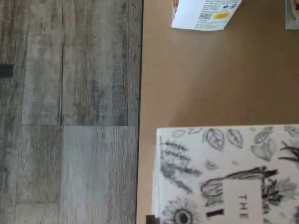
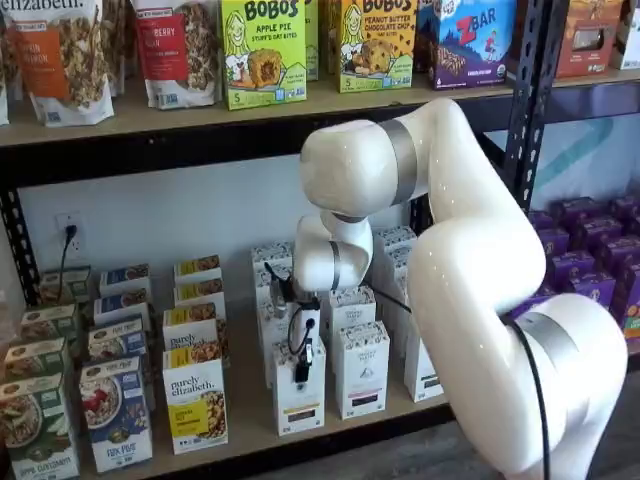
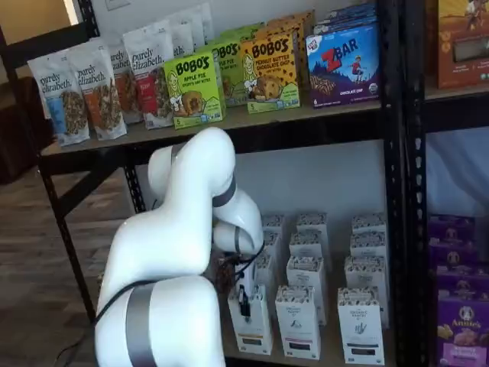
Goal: Pick up the white box with a yellow strip in the middle, on the bottom shelf, the fourth box from the left
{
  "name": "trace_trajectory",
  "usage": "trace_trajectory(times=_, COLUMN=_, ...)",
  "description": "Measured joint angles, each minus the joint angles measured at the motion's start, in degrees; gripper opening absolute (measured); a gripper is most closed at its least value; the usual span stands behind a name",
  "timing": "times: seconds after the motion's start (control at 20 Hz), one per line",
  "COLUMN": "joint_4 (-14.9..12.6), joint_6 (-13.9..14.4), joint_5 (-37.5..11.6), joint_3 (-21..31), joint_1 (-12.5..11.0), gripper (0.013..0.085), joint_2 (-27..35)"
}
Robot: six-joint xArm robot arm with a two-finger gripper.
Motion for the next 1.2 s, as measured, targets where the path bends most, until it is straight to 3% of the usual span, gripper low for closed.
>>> trace_trajectory(times=0.1, joint_4=-0.22, joint_6=0.2, joint_5=-0.09, joint_3=0.28, joint_1=0.03, gripper=0.049, joint_2=-0.21)
trace_trajectory(times=0.45, joint_4=-0.78, joint_6=0.65, joint_5=-1.02, joint_3=2.28, joint_1=0.08, gripper=0.049, joint_2=-1.5)
trace_trajectory(times=1.2, joint_4=-0.01, joint_6=1.11, joint_5=-5.6, joint_3=15.2, joint_1=1.92, gripper=0.049, joint_2=-9.25)
